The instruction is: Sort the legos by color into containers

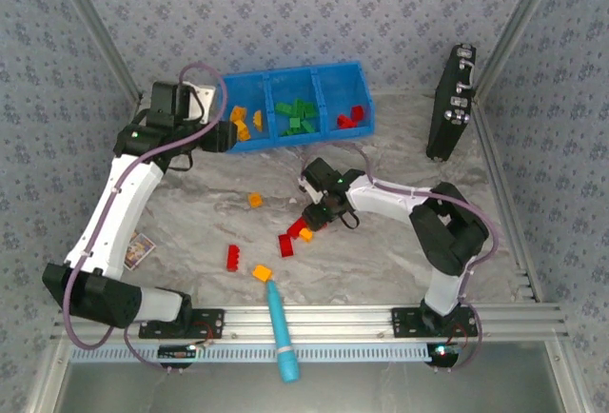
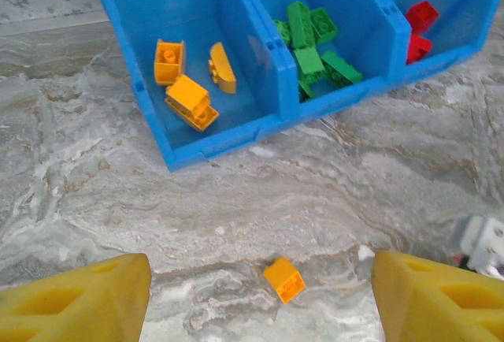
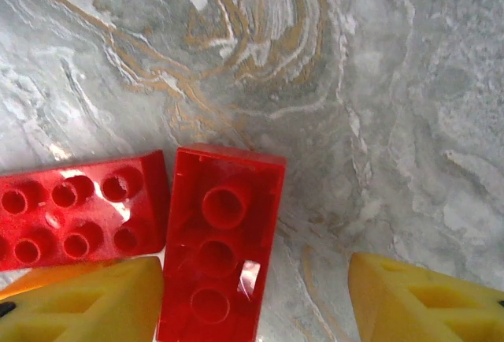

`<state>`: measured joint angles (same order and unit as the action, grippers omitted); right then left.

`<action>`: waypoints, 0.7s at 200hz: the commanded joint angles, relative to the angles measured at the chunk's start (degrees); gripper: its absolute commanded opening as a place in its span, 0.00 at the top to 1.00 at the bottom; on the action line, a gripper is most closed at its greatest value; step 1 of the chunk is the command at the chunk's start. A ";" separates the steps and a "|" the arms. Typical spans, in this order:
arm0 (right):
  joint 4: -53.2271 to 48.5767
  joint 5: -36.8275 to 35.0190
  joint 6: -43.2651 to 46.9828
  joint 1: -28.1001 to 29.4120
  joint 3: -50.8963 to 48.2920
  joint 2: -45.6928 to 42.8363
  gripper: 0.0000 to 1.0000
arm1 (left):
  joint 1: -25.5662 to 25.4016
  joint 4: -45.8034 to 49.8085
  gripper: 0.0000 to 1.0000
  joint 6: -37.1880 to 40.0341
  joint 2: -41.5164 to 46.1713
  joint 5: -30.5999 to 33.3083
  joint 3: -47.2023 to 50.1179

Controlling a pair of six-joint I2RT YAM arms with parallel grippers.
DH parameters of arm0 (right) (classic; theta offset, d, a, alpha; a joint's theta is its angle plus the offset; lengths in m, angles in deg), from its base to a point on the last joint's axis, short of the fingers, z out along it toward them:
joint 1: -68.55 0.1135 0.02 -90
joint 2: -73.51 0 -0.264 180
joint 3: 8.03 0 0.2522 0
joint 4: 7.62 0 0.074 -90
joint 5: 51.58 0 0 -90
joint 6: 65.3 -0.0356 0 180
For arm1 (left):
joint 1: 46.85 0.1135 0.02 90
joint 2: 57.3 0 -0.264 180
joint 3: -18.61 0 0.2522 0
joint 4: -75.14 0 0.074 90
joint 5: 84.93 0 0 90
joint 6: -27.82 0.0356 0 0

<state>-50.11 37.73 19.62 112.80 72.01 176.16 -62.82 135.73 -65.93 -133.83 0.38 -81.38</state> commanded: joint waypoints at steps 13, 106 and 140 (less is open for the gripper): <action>-1.07 -0.11 0.13 0.60 0.93 2.32 0.35 | -1.00 3.25 0.24 3.79 1.17 0.42 -3.64; -0.97 -1.35 0.07 0.83 -1.28 4.55 0.58 | -1.66 4.39 0.23 4.61 0.88 0.65 -5.88; -1.93 -1.31 0.38 -0.33 -1.59 4.10 0.67 | -2.23 6.15 0.22 5.30 1.22 -0.11 -5.68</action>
<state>-49.06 37.71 19.64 113.47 72.29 178.21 -64.53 139.10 -62.17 -133.51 0.60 -85.36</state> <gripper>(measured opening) 0.354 0.773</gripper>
